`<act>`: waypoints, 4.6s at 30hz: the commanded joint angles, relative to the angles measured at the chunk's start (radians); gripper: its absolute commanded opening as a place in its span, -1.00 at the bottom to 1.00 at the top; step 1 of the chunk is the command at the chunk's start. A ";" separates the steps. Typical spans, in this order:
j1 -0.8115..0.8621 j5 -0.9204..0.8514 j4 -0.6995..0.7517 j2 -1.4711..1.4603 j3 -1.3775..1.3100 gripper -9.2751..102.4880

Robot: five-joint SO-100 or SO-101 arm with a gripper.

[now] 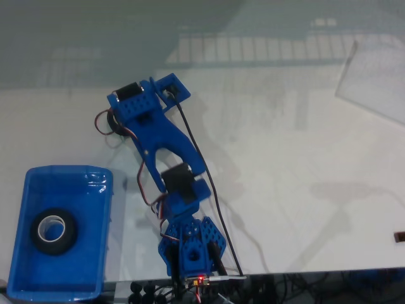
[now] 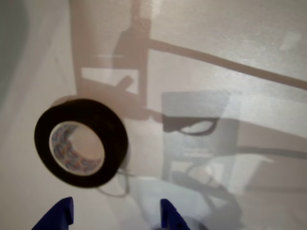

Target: Grasp all tape and put them in the bin.

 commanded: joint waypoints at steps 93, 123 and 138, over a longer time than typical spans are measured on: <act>-1.023 0.167 0.210 0.281 -0.037 -0.40; 0.337 -0.018 -0.522 1.187 0.756 -0.46; 0.456 -0.051 -0.558 1.554 1.232 -0.74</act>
